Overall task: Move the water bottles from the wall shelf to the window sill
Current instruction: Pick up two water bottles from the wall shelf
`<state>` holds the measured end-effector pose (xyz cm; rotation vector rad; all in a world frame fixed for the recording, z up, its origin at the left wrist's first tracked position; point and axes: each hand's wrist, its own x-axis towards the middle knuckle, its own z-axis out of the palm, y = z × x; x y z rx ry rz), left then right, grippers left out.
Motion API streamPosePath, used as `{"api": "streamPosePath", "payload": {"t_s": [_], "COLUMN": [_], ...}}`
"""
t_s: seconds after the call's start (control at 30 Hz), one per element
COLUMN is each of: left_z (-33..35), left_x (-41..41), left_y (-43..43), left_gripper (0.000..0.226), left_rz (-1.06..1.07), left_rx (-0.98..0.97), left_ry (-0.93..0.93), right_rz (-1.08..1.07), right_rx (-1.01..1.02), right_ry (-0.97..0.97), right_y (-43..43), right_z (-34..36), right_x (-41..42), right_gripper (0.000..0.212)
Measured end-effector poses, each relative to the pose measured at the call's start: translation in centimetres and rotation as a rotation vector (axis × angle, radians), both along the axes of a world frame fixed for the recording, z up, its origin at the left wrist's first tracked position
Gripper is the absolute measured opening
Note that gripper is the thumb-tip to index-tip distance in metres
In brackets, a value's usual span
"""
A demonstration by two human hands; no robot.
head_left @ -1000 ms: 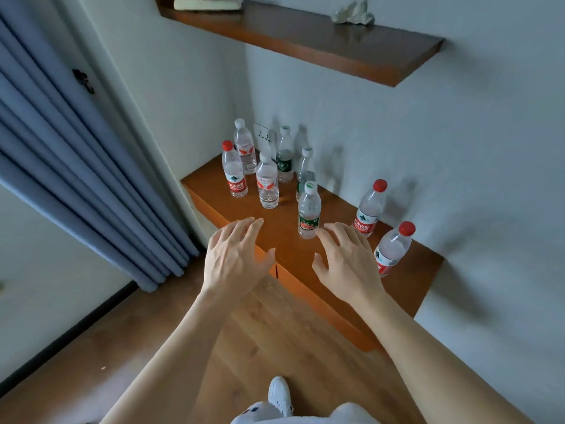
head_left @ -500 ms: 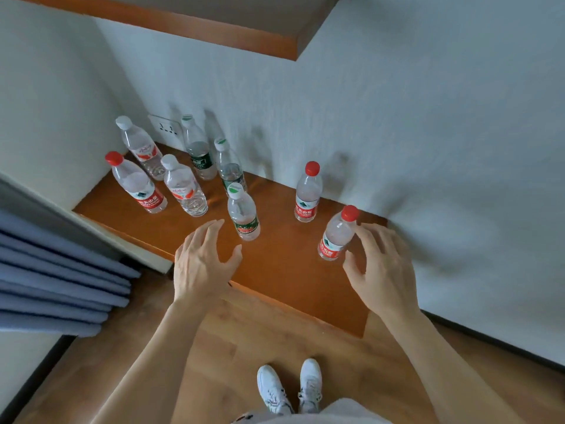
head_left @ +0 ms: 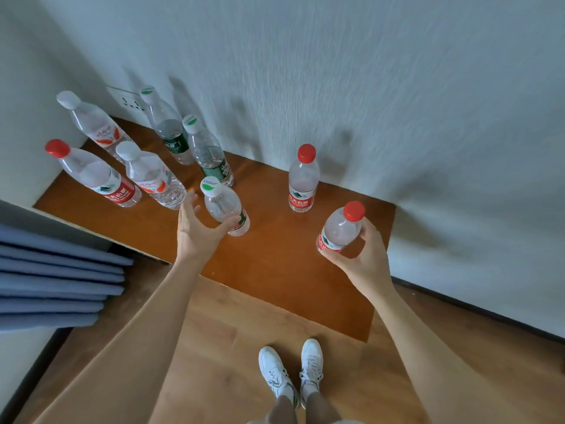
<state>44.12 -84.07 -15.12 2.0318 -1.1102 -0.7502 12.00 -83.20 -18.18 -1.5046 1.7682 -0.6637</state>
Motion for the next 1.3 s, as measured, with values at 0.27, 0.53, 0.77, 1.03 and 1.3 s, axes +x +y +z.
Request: {"api": "streamPosePath", "payload": {"t_s": [0.27,0.53,0.77,1.03,1.3], "left_z": [-0.6,0.5,6.5,13.1,15.6], "left_x": [-1.0,-1.7,-4.8,-6.8,-4.7], "left_y": [-2.8,-2.6,-0.6,2.3,5.5], "left_gripper": [0.087,0.075,0.069,0.085,0.098], "left_rz": [-0.089,-0.107,-0.134,-0.136,-0.02], "left_rx": [-0.028,-0.068,-0.175,-0.332,-0.412], "left_ry": [0.085,0.147,0.233,0.329,0.327], "right_rz": [-0.075,-0.091,-0.053,0.056,0.178], "right_rx": [-0.005,-0.033,-0.148,-0.222,-0.21], "right_ry": [-0.135,-0.164,-0.283,-0.394,-0.446], "right_y": [-1.5,-2.3,-3.3,-2.7,-1.4], "right_z": [-1.4,0.3,6.1,13.6,17.1], "right_x": [2.6,3.1,3.4,3.9,6.9], "right_gripper": [0.094,0.066,0.061,0.073,0.052]}}
